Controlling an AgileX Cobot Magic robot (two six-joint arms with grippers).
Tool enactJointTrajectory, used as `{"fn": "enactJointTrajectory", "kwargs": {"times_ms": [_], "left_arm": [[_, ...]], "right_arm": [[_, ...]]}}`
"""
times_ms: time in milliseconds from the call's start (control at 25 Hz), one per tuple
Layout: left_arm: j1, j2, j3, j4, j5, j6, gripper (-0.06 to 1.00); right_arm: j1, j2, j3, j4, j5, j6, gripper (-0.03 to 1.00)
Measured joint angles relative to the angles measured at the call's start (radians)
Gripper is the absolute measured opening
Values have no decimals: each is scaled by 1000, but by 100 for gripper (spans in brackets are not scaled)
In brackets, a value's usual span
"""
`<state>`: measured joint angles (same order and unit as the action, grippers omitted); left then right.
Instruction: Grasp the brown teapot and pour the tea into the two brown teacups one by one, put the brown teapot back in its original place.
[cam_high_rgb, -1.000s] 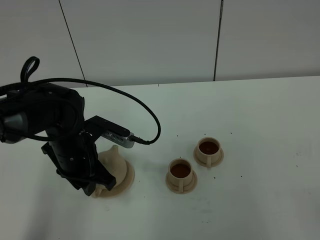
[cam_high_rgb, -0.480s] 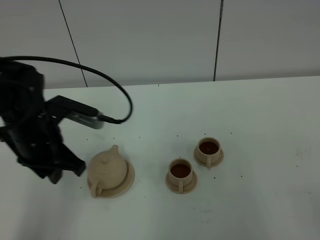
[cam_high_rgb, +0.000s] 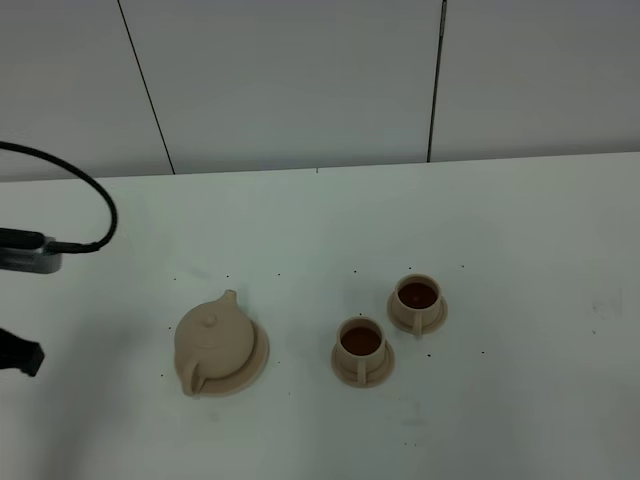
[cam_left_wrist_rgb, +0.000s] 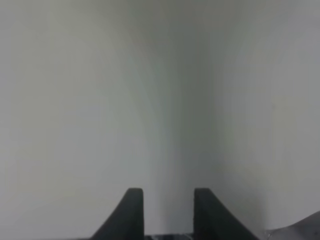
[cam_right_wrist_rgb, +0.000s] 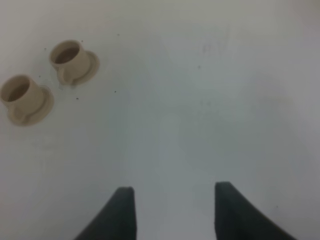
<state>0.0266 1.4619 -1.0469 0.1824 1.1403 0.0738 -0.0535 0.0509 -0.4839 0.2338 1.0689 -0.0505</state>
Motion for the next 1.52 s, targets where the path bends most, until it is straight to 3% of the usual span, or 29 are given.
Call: {"fn": "enactJointTrajectory", "kwargs": {"times_ms": [200, 720, 1120, 1520], "left_arm": [[74, -164, 140, 3, -65, -41, 31], [80, -487, 390, -12, -167, -129, 31], [80, -726, 500, -80, -179, -135, 31], [80, -926, 533, -94, -91, -138, 31]], "right_arm": [[0, 0, 0, 0, 0, 0, 36], [0, 0, 0, 0, 0, 0, 36], [0, 0, 0, 0, 0, 0, 36], [0, 0, 0, 0, 0, 0, 36]]}}
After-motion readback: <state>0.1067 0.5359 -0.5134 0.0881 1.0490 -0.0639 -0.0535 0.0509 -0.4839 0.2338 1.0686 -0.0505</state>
